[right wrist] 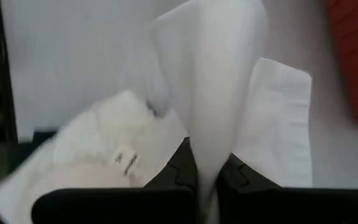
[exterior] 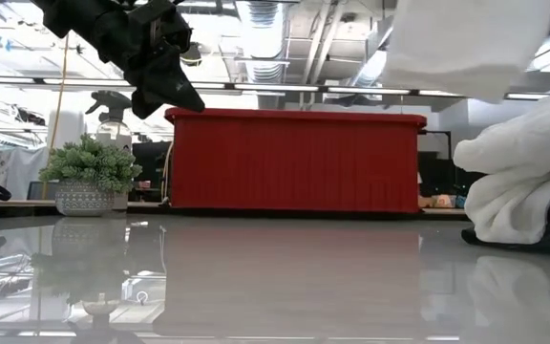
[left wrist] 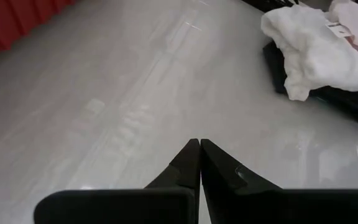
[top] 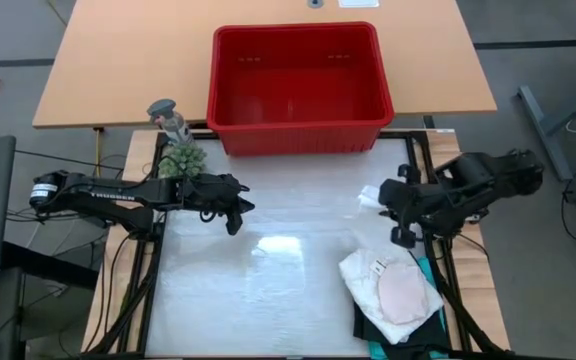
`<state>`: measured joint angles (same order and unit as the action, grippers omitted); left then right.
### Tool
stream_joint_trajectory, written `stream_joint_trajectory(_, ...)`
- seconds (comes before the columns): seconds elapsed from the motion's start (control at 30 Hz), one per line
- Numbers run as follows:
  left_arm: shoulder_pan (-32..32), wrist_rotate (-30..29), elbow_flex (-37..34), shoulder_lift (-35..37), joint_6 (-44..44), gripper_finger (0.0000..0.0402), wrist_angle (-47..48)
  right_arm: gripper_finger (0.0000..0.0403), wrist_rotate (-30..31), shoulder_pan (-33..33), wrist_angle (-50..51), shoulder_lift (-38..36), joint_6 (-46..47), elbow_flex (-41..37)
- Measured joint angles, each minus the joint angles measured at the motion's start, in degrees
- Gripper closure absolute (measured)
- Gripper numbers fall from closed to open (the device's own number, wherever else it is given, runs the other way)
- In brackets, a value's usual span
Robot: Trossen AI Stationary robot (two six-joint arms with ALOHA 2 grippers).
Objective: Fold Laundry from Bin
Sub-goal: Stack the white boxers on top of the white underwear
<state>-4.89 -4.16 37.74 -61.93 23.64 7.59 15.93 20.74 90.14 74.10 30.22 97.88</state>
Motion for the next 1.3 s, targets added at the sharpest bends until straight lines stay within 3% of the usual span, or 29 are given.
stream_joint_trajectory(0.2, 0.0, 0.2, 0.0, 0.0, 1.8, 0.0401, 0.3, 0.0365, -5.1, 0.5, -0.2, -0.6, -6.4, -5.8)
stream_joint_trajectory(0.4, 0.0, -2.3, 0.0, 0.0, 4.7, 0.0401, 0.5, 0.0365, 4.0, 4.6, 0.0, -0.3, -8.2, -12.1)
stream_joint_trajectory(0.5, 0.0, -3.4, 0.0, 0.0, 5.6, 0.0401, 0.5, 0.0365, 4.7, 6.4, -0.1, -0.1, -7.7, -14.3)
stream_joint_trajectory(0.73, 0.0, -4.5, 0.0, 0.0, 8.7, 0.0401, 0.6, 0.0365, -4.9, 19.5, 0.0, 0.3, 5.6, -16.8)
stream_joint_trajectory(0.97, 0.0, -7.8, 0.0, 0.0, 9.7, 0.0401, 0.6, 0.0365, -5.6, 35.3, -2.5, 5.5, 17.8, -16.8)
stream_joint_trajectory(1.1, 0.0, -9.4, 0.0, 0.0, 9.7, 0.0401, 0.6, 0.0365, -5.6, 39.5, -4.6, 11.0, 17.8, -16.8)
stream_joint_trajectory(1.3, 0.0, -10.0, 0.0, 0.0, 10.1, 0.0401, 0.6, 0.0359, -5.6, 40.3, -8.3, 18.6, 12.1, -16.8)
